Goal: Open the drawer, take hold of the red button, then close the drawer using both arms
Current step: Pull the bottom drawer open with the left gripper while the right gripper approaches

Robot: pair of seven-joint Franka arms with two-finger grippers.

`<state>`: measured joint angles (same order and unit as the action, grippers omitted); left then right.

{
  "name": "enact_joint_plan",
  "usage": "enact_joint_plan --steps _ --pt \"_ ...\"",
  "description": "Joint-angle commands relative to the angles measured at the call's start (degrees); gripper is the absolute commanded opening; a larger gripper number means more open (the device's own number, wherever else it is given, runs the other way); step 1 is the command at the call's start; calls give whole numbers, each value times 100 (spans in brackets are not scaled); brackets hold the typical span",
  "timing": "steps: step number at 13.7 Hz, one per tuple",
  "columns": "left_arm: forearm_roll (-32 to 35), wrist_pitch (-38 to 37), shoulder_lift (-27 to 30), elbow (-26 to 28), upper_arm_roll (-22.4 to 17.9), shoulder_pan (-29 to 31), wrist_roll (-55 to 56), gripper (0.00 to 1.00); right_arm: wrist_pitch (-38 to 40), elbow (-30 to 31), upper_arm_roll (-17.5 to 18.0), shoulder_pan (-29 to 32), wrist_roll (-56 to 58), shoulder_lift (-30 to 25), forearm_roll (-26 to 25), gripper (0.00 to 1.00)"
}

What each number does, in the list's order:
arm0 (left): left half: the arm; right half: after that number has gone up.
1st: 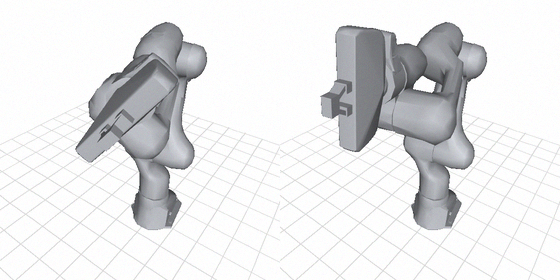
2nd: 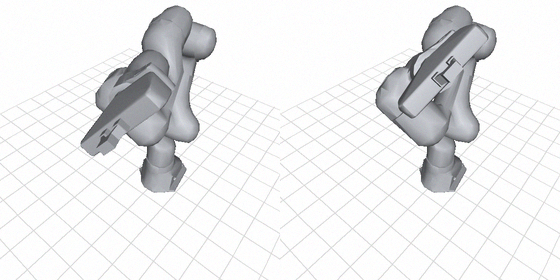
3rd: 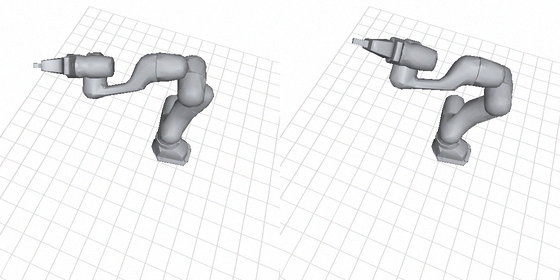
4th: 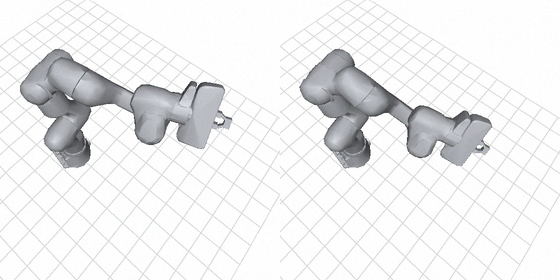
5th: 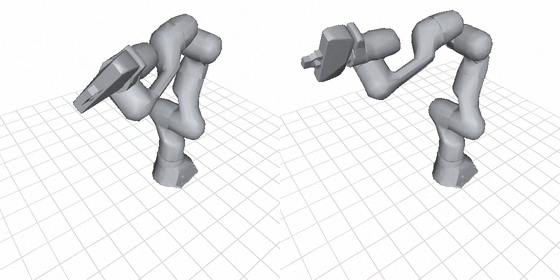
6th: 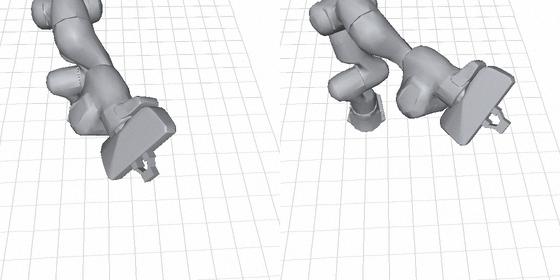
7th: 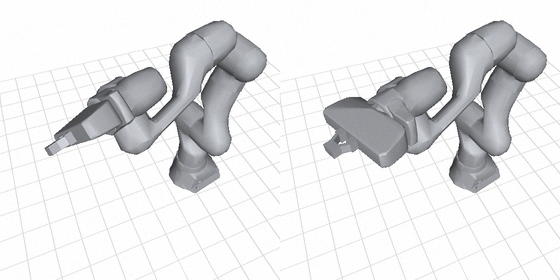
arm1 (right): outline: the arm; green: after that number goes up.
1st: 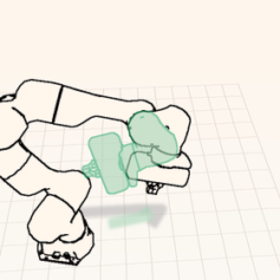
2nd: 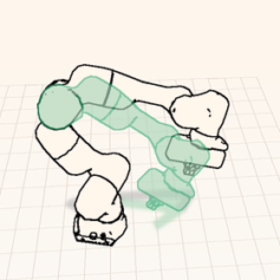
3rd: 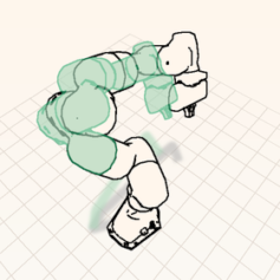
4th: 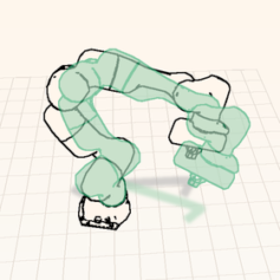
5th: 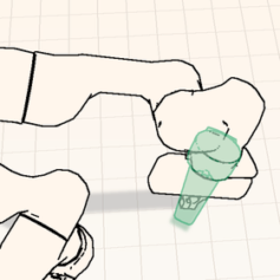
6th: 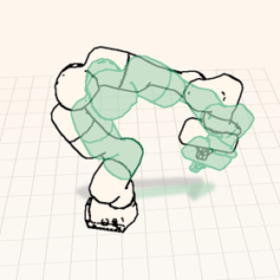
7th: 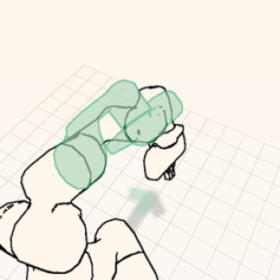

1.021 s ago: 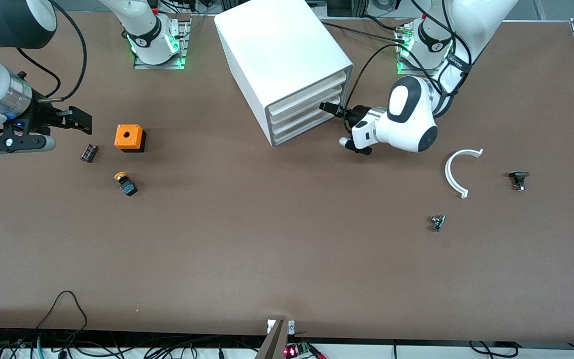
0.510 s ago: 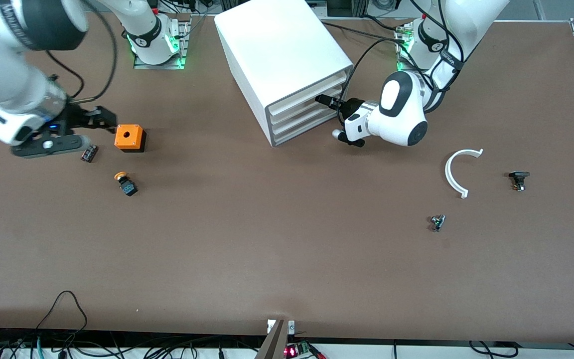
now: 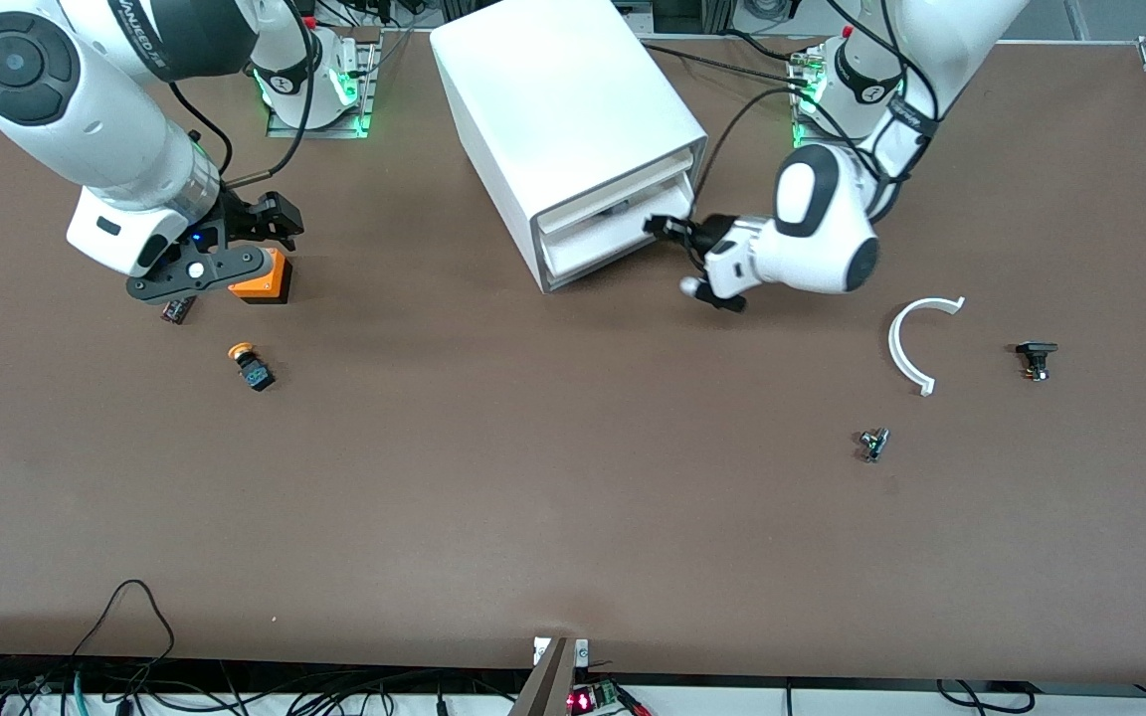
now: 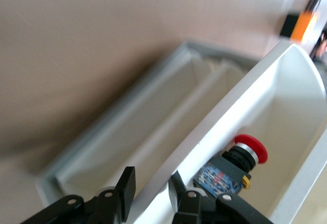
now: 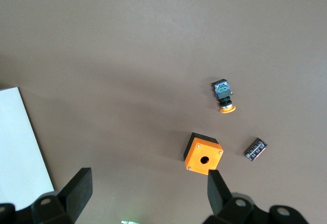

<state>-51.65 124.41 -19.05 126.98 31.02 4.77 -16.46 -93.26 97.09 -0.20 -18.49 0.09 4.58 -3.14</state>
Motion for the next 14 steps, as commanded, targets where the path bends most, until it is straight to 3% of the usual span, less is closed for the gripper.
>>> enact_joint_plan --steps 1,2,3,4,8,10,13,14 --pt "303 840 -169 -304 -358 7 169 0 35 -32 -41 -243 -70 70 7 100" --pt "357 848 -169 -393 -481 24 169 0 1 -32 -42 -243 -36 78 24 100" --pt "323 848 -160 -498 -526 50 230 77 -26 -32 -42 -252 -1 78 33 100" --pt "357 840 -116 -499 -527 77 178 100 -35 -32 -33 -295 17 87 33 100" --pt "480 840 331 -551 -535 103 187 100 -149 -409 -24 -594 227 437 16 100" --pt "900 831 621 -771 -553 497 196 100 -210 -873 -15 -935 709 788 24 100" --pt "964 805 947 -1237 -912 675 204 100 -429 -1831 168 -1516 923 1456 234 100" --pt "1060 709 1052 -1333 -1218 683 196 100 -665 -1973 335 -1552 940 1606 348 100"
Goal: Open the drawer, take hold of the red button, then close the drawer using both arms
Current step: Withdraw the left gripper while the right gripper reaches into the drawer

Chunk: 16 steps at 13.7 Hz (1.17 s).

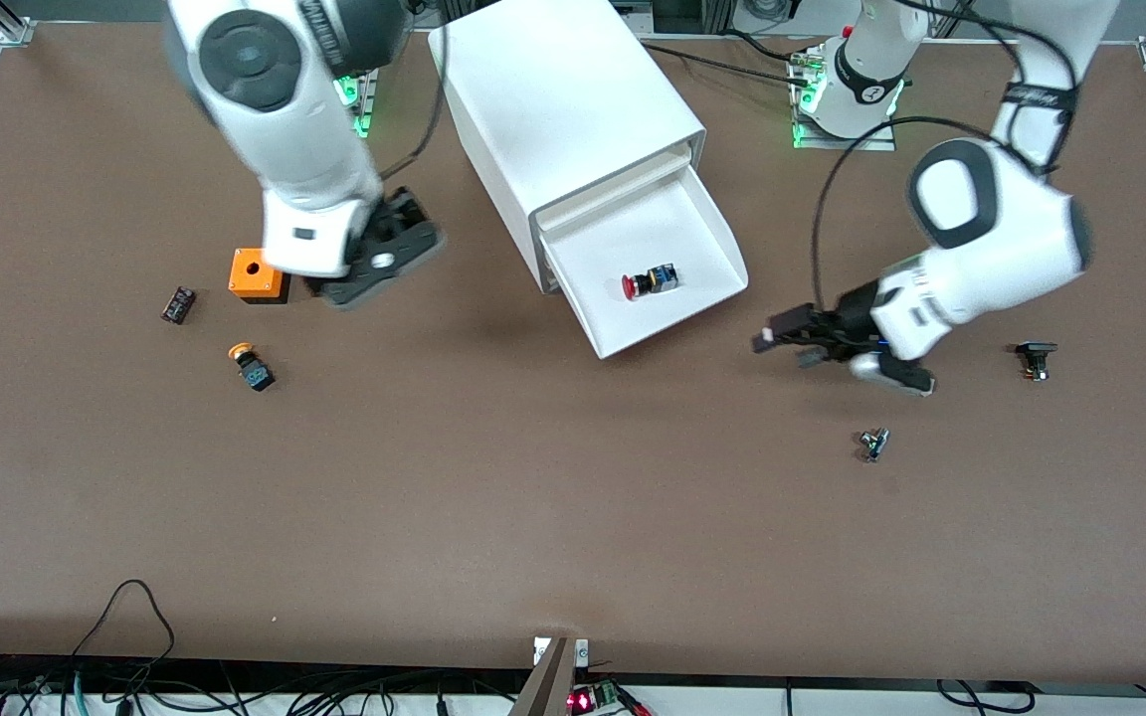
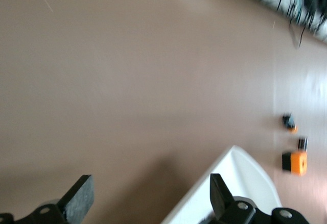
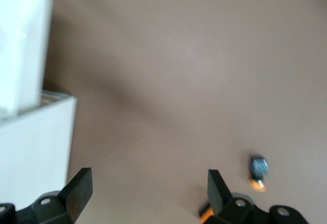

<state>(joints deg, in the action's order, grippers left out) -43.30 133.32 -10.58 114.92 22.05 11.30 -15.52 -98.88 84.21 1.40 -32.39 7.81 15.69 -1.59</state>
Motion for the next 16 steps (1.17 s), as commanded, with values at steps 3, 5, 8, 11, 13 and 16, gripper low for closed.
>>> enact_joint_plan --steps 3,5,8,11,13,16 --pt "1889 -1812 276 -1249 -1096 21 111 100 -815 -704 492 -171 1017 699 203 100" --pt "2647 -2999 276 -2102 -1405 21 120 100 -1027 -704 545 -215 1572 760 221 100" --pt "3799 -3830 425 -2518 -1493 21 216 100 -1063 -835 957 -215 1742 874 335 100" --pt "4451 -3804 539 -2457 -1476 -22 286 100 -1071 -1028 1238 -224 1960 1198 353 100" --pt "4506 -3795 566 -2448 -1450 -58 627 100 -1071 -1309 1546 -224 1962 1515 326 100" --pt "4506 -3865 627 -2457 -1414 -75 1077 100 -1203 -1626 1653 -329 2171 1963 300 100"
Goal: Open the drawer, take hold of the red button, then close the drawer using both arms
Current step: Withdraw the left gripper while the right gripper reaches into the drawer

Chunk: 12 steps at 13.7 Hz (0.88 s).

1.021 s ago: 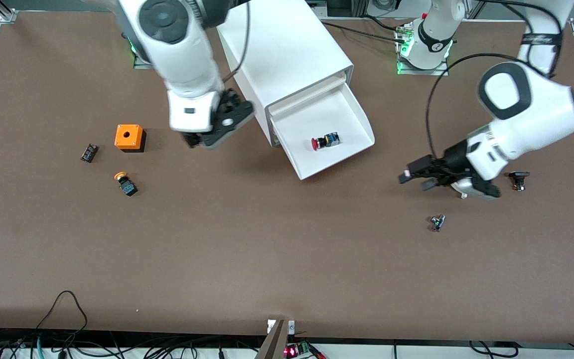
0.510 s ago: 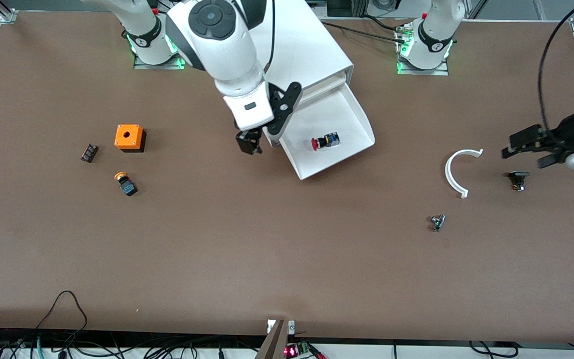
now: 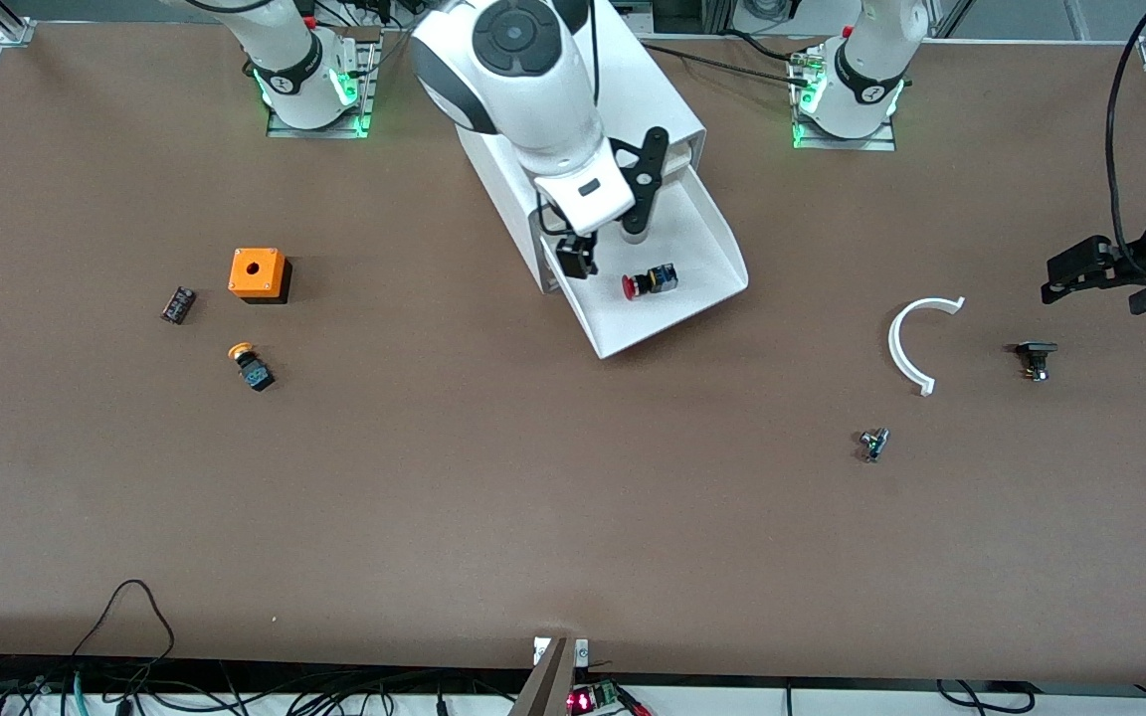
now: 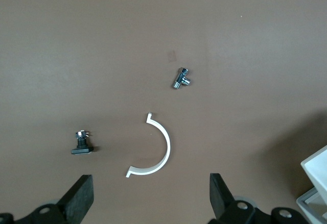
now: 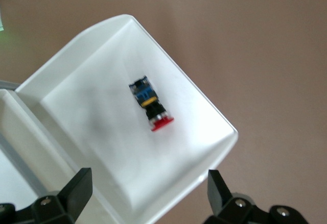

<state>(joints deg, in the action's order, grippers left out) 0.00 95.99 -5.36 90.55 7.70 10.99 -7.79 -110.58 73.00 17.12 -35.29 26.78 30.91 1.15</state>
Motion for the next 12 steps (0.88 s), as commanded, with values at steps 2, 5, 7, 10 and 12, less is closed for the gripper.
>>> enact_joint_plan --steps 2,5,7,10,12 --pt "89 -283 96 -29 -58 -35 331 100 -183 -638 72 -188 512 714 26 100" --pt "106 -283 70 -90 -58 -158 313 100 -499 -638 64 -390 539 987 -272 100" --pt "141 -292 61 -125 -14 -184 331 100 -570 -638 64 -470 687 1092 -449 100" --pt "158 -336 -53 -345 -41 -272 348 100 -518 -629 46 -558 1320 1189 -693 100" --pt "158 -336 -53 -319 -41 -272 348 100 -509 -629 46 -637 1628 1198 -1019 100"
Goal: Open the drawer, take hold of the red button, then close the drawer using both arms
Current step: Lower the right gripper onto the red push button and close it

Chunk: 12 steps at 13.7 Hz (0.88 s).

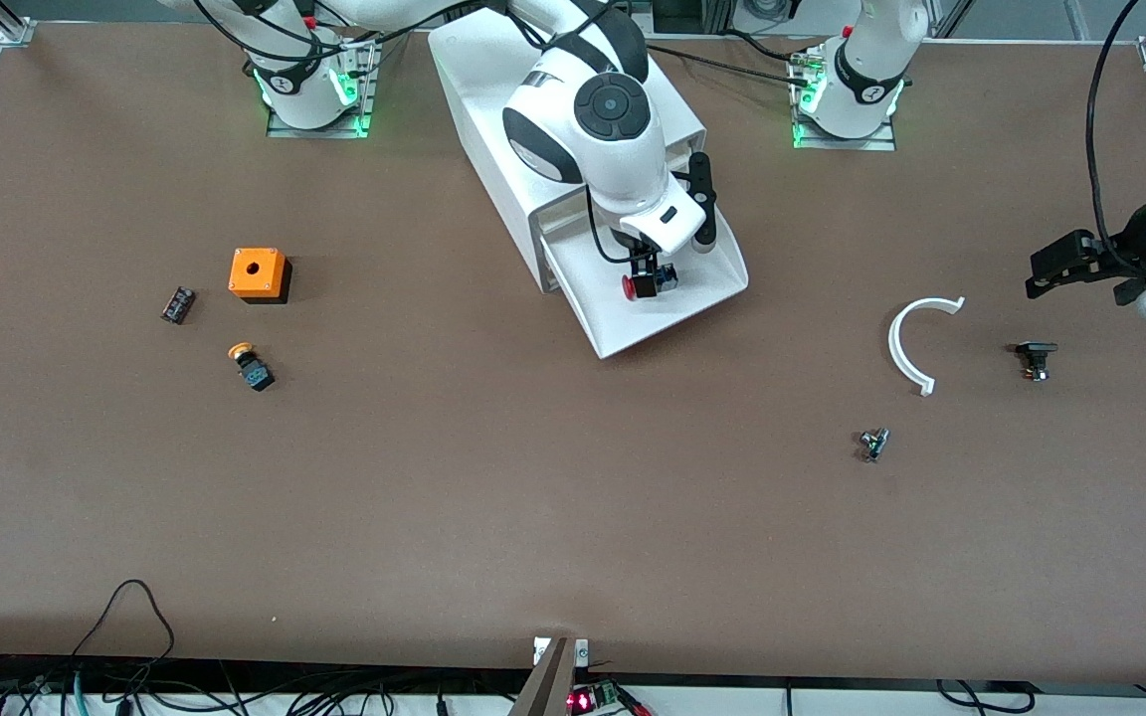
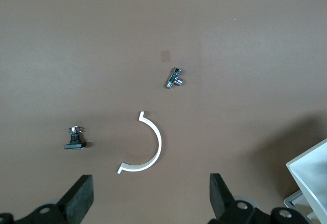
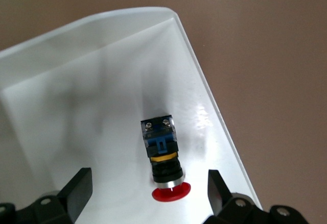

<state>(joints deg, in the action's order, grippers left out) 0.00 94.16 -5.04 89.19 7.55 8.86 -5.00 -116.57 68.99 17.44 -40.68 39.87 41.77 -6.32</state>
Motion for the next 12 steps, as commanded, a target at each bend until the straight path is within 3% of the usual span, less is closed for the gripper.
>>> enact_joint_plan --steps 1,12 --pt "158 -152 -85 -191 -25 -59 61 100 90 -219 14 -98 389 112 -300 100" --pt "176 -144 -93 -235 -17 -77 61 100 -111 -237 14 -265 496 437 -318 96"
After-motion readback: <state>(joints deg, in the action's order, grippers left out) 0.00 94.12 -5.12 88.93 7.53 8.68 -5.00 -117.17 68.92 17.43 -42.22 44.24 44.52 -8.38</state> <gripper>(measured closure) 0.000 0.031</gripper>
